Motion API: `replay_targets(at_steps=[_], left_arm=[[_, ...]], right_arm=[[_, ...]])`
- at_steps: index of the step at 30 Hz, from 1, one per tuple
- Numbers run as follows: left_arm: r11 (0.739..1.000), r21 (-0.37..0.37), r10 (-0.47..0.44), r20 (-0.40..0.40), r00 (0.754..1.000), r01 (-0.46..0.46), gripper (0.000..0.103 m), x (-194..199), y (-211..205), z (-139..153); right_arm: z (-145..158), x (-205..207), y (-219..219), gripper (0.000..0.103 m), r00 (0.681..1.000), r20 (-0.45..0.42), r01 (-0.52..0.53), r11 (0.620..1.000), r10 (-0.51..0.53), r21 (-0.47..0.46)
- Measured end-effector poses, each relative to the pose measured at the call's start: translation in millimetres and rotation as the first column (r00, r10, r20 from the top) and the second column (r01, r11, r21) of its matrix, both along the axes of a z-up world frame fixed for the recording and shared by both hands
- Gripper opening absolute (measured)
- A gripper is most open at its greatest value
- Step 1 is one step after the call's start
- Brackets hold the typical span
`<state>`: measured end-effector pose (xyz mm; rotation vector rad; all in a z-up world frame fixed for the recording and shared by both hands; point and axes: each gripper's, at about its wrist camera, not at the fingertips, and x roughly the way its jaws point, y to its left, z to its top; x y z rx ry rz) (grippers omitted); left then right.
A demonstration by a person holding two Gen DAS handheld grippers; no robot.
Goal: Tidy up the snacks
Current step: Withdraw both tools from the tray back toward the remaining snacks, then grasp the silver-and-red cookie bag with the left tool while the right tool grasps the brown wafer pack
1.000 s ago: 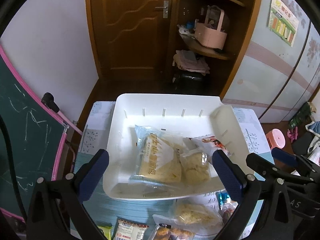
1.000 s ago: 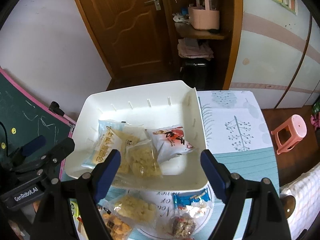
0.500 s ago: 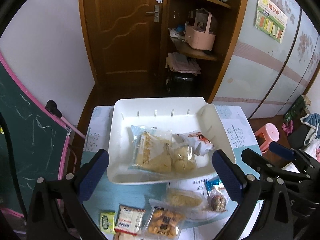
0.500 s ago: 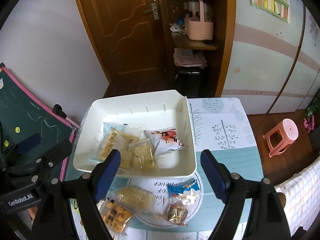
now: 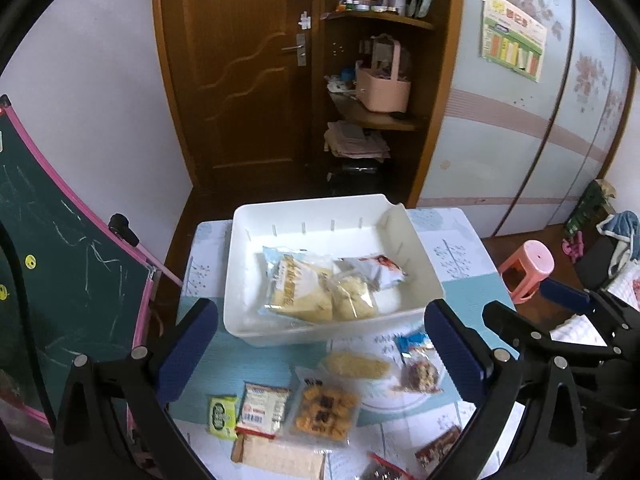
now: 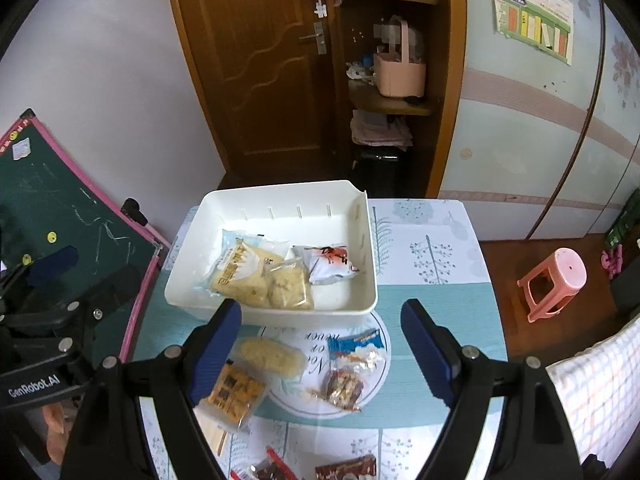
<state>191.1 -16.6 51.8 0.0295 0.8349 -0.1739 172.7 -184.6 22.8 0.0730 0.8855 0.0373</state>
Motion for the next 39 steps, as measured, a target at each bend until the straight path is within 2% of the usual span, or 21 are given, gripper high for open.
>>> replay_targets(at_steps=[5, 8, 11, 14, 21, 24, 32, 39], left_arm=[[0.999, -0.018, -0.045, 0.010, 0.999, 0.045, 0.103, -32, -5, -2], [0.997, -0.033, -0.070, 0.015, 0.997, 0.071, 0.103, -55, -8, -6], [0.995, -0.030, -0.097, 0.024, 0.995, 0.098, 0.103, -76, -13, -15], [0.990, -0.026, -0.139, 0.022, 0.990, 0.140, 0.103, -98, -18, -32], [0.971, -0.012, -0.240, -0.056, 0.969, 0.240, 0.103, -136, -35, -99], [0.969, -0.019, -0.247, -0.124, 0.961, 0.246, 0.103, -140, -37, -136], [0.969, -0.044, -0.245, -0.293, 0.924, 0.243, 0.103, -137, -34, -213], [0.967, -0.060, -0.253, -0.374, 0.892, 0.249, 0.103, -133, -36, -247]], right_arm=[[4, -35, 2, 0.083, 0.998, 0.059, 0.003, 0.998, 0.001, -0.063], [2, -53, 0, 0.083, 0.997, 0.078, -0.004, 0.998, 0.009, -0.065], [-5, -70, -4, 0.083, 0.996, 0.086, -0.020, 0.998, 0.025, -0.056], [-19, -90, -4, 0.083, 0.994, 0.096, -0.034, 0.995, 0.043, -0.096], [-80, -124, -5, 0.082, 0.995, 0.016, -0.096, 0.987, 0.099, -0.130], [-110, -131, -7, 0.082, 0.995, -0.048, -0.092, 0.989, 0.087, -0.119], [-184, -142, -24, 0.082, 0.977, -0.210, -0.033, 0.998, 0.022, -0.047], [-219, -136, -34, 0.082, 0.955, -0.298, 0.029, 0.998, -0.009, 0.063]])
